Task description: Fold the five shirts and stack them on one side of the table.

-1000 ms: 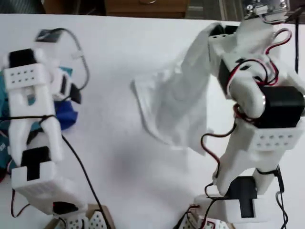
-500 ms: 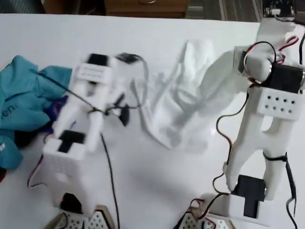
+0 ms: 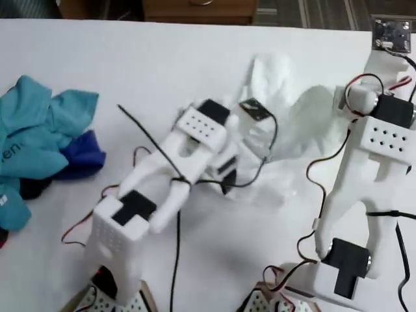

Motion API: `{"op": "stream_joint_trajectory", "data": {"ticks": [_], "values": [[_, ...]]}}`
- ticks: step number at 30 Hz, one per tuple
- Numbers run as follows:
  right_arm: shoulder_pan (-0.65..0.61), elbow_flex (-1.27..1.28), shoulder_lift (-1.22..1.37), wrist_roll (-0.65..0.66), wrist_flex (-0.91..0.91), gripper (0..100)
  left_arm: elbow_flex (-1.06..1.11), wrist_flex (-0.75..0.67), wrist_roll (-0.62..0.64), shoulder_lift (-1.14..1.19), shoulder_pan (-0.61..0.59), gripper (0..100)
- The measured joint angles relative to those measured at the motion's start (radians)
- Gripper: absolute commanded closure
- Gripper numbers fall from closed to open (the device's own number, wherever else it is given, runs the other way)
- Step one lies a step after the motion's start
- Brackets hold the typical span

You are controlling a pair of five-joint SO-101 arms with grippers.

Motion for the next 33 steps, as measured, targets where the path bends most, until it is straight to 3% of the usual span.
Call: {"op": "stream_joint_trajectory", "data": {"ticks": [11,15,22,27,33], "values": [[0.041,0.003,0.000,0.000,-0.003,97.9,0.017,-0.141,0.020,0.180,0.003,74],[0.038,0.017,0.000,0.000,0.002,97.9,0.017,-0.143,0.020,0.180,0.005,87],[-0.014,0.167,0.000,0.000,-0.005,97.9,0.014,-0.137,0.020,0.176,0.000,98],[-0.086,0.262,0.000,-0.008,-0.046,97.9,0.017,-0.087,-0.012,0.132,-0.138,97],[-0.227,0.269,-0.049,-0.057,-0.061,97.9,0.017,0.006,-0.129,-0.089,-0.311,97]]}}
